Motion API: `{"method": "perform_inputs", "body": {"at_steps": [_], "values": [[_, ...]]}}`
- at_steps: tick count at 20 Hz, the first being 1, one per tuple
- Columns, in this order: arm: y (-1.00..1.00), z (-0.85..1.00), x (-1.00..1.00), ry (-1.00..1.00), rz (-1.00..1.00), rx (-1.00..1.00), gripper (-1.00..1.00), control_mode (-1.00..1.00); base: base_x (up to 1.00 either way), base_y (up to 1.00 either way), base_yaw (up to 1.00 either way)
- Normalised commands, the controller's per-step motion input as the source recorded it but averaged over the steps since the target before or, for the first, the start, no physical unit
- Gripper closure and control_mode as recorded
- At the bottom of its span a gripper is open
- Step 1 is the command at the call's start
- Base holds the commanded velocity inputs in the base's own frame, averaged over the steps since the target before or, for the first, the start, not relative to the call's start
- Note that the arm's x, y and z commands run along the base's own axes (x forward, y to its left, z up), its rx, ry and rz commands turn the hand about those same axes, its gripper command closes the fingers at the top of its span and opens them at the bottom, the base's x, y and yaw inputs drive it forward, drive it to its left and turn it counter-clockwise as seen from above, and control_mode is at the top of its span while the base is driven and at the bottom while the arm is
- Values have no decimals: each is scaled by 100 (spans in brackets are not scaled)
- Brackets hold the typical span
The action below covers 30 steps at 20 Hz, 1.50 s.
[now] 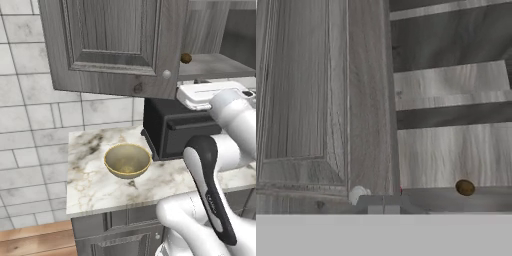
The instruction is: Open the cabinet. Pick the mango and kiwi from the cabinet and place them into the bowl. Then close the cabinet.
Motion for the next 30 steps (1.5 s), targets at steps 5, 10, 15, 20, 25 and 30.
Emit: {"method": "perform_inputs", "body": {"at_steps": [5,10,15,20,25,30], "values": [[-27,0,40,11,4,0,100,-100,0,0,0],[-3,-3,46,16,13,0,100,-100,0,0,0],[-5,0,38,10,9,0,100,-100,0,0,0],[-8,0,59,7,11,0,100,-100,0,0,0],[-8,0,59,7,12,0,100,-100,0,0,0],[-13,0,47,1,16,0,100,-100,0,0,0]]}}
